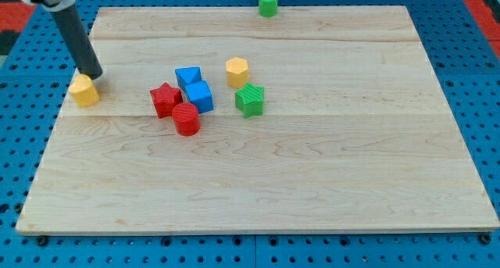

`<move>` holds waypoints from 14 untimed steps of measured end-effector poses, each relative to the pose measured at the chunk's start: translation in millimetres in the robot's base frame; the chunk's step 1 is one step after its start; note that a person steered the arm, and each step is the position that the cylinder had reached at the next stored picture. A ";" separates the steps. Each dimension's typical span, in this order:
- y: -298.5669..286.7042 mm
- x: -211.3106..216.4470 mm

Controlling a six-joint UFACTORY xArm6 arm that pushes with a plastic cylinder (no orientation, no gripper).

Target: Move yellow heart vertically below red star

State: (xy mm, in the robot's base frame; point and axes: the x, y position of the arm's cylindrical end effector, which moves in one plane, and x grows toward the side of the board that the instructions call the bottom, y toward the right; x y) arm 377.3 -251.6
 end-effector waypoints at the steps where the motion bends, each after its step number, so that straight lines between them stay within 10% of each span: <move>1: 12.5 10.0; 9: -51.4 117.3; 14: 76.1 221.0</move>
